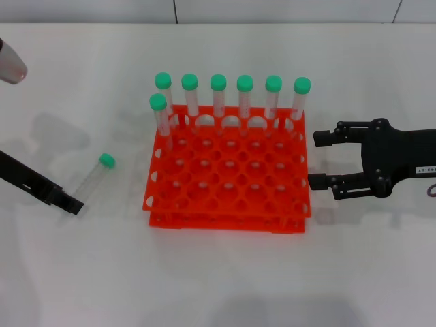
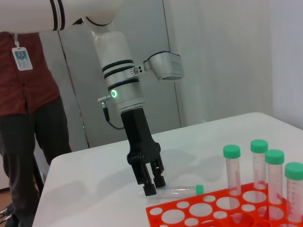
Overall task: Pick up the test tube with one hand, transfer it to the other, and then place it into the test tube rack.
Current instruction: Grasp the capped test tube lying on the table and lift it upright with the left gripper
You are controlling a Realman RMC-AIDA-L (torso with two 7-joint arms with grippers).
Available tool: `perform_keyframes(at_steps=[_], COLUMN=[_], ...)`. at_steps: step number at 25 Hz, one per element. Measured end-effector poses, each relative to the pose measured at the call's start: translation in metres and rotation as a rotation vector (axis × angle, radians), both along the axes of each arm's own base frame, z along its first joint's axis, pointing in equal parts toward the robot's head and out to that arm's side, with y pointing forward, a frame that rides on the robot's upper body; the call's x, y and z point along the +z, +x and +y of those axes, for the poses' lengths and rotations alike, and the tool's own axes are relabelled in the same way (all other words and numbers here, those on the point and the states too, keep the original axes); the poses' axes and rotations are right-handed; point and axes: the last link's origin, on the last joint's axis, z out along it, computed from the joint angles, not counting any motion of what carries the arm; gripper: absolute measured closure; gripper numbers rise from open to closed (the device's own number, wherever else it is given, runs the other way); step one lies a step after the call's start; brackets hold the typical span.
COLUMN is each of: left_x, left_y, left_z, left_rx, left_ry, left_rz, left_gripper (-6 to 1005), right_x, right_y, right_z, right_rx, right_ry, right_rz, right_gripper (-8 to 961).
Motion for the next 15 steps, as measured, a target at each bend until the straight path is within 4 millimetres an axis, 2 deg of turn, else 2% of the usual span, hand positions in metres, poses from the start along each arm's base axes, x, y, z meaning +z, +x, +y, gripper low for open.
perform_keyframes(at_steps=[15], left_x=[-0.0034], left_y=[0.004], left_z=[0.0014], left_rx=[-0.011], left_ry=[-0.005], left_rz=[-0.008], left_gripper=[493], right_x=[0.0007], right_y=[0.0003], right_z=[0.0005], right_rx=[0.0], right_ry=[0.005], right_rz=[0.001], right_gripper=[172])
